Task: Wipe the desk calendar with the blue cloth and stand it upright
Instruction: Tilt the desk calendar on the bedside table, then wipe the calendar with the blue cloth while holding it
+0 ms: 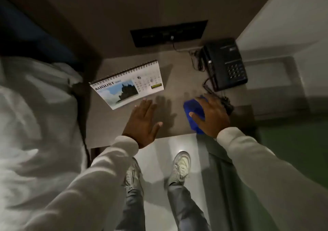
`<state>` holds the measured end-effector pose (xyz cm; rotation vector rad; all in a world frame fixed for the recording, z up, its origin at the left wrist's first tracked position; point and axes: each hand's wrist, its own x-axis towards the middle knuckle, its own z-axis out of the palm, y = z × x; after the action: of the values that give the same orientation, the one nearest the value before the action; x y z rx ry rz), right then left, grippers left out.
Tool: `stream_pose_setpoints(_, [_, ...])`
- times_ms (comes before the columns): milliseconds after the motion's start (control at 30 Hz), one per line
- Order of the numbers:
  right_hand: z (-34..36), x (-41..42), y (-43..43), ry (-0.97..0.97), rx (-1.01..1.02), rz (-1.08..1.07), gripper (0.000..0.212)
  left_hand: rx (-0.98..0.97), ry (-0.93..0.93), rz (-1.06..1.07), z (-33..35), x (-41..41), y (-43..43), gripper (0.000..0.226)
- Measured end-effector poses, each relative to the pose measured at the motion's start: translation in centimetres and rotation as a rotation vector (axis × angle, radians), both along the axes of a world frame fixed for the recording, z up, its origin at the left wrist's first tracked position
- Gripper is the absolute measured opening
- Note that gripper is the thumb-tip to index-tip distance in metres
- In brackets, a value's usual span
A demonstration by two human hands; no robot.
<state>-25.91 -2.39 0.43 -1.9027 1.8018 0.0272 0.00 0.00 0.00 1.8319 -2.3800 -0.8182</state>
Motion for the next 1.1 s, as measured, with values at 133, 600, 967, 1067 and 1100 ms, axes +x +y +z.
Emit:
stream_pose_setpoints(133, [-6.3,0.4,2.0,0.142,-0.017,-0.031,0.07,-0.027,-0.079,-0.014,-7.1,0.3,1.5,0.078])
stream_pose_setpoints(600, [-10.5,3.3,2.2,-0.066,-0.21,-0.294,0.05,-0.116,-0.145,-0.074,-10.1,2.6,1.5,0.076])
stream_pose_setpoints(967, [-6.8,19.9,1.7,-0.699,-0.453,-0.754,0.042,-0.417,-0.153,-0.348,2.9,12.0,-11.1,0.084])
stream_pose_setpoints(1067, [-7.5,22.7,0.6,-0.78,-0.546,-0.864,0.044,-0.326,-0.24,-0.573,2.3,12.9,-15.1,0.09])
stream_pose_setpoints(1100, [-7.9,23.3,0.2,-0.788,-0.568,-0.879,0.044,-0.315,-0.27,-0.639,1.9,12.9,-16.1,0.092])
